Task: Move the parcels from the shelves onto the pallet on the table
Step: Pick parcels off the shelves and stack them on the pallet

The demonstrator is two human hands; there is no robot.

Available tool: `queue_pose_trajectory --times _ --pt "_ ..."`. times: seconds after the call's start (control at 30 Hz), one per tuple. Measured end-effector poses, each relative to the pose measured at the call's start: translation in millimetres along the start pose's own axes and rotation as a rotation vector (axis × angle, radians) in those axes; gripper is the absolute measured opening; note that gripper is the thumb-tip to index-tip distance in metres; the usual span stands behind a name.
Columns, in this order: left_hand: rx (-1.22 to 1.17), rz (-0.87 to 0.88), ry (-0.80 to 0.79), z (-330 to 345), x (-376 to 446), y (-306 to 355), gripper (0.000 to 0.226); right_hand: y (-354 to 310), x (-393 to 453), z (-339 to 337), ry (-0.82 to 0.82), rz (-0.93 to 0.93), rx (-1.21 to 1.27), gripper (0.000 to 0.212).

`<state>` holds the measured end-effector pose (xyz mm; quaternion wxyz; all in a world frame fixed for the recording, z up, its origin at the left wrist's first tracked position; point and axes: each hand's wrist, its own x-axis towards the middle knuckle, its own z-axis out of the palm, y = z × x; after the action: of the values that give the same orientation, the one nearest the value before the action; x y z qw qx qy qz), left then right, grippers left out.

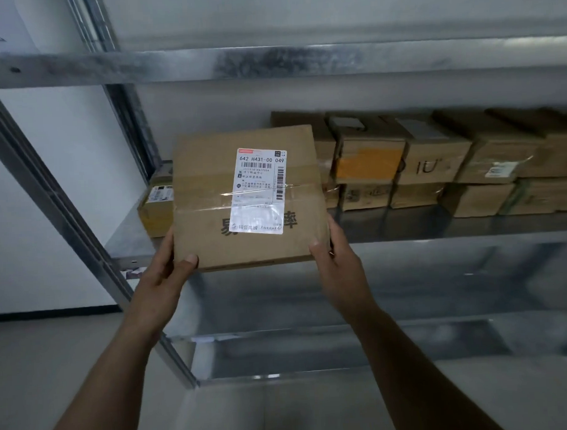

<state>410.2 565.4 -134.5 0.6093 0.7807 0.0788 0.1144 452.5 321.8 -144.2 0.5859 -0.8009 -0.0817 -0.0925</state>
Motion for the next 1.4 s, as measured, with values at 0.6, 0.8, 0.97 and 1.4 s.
queue_pose_trajectory --times 0.6,0.8,0.97,1.4 --pt "-0.003 0.078 -0.353 230.2 -91.4 38.6 0.06 64.5 -131.8 -228.8 0.381 0.153 -0.152 0.031" --pt "0.039 0.13 -0.512 309.2 -109.2 63.2 0.059 71.8 -171.1 -297.1 0.561 0.204 -0.177 0.036" --pt "0.056 0.181 -0.666 382.7 -118.8 80.4 0.061 93.2 -194.1 -349.8 0.718 0.276 -0.242 0.043" --pt "-0.039 0.28 -1.085 605.5 -91.5 129.5 0.072 141.6 -176.2 -511.1 0.979 0.452 -0.294 0.045"
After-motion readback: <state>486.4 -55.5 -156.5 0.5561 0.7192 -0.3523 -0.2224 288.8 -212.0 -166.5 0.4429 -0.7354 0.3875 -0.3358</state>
